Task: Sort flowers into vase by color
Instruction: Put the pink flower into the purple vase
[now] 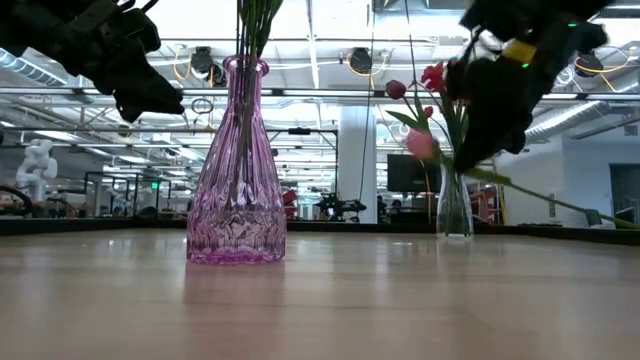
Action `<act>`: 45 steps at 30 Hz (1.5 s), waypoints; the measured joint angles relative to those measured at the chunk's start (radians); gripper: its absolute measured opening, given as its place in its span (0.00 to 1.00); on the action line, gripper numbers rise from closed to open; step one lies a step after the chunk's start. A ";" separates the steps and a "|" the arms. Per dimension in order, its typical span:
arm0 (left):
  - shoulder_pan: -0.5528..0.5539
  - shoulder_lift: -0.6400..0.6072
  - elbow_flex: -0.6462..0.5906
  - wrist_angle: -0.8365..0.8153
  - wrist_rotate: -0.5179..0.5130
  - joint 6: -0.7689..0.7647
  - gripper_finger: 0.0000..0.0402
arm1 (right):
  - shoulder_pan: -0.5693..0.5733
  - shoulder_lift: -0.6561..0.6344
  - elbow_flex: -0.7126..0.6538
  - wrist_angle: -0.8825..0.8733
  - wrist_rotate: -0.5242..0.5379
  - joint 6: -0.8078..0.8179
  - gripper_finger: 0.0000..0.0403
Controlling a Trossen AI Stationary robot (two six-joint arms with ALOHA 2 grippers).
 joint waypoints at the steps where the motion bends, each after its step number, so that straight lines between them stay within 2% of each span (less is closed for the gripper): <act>1: 0.000 0.000 0.000 0.003 -0.014 0.000 0.33 | 0.000 -0.053 -0.044 0.087 -0.007 -0.006 0.00; 5: 0.000 0.000 0.000 0.026 -0.058 0.000 0.33 | 0.001 -0.213 -0.212 0.622 -0.077 -0.070 0.00; 9: 0.000 0.000 0.000 0.028 -0.063 -0.001 0.33 | 0.002 -0.253 -0.339 1.191 -0.108 -0.174 0.00; 12: 0.000 0.000 0.000 0.029 -0.063 -0.001 0.33 | 0.002 -0.247 -0.366 1.414 -0.128 -0.218 0.00; 16: 0.000 0.000 0.000 0.029 -0.063 -0.001 0.33 | 0.020 -0.217 -0.328 1.440 -0.189 -0.228 0.00; 19: 0.000 0.000 0.000 0.029 -0.063 -0.019 0.33 | 0.056 -0.173 -0.275 1.448 -0.192 -0.280 0.00; 30: 0.000 0.000 0.000 0.046 -0.063 -0.027 0.33 | 0.185 0.097 -0.021 1.471 -0.189 -0.450 0.00; 39: 0.000 0.000 0.000 0.043 -0.063 -0.026 0.33 | 0.217 0.294 0.180 1.515 -0.185 -0.526 0.00; 45: 0.000 0.000 0.000 0.043 -0.063 -0.026 0.33 | 0.221 0.371 0.242 1.516 -0.184 -0.524 0.00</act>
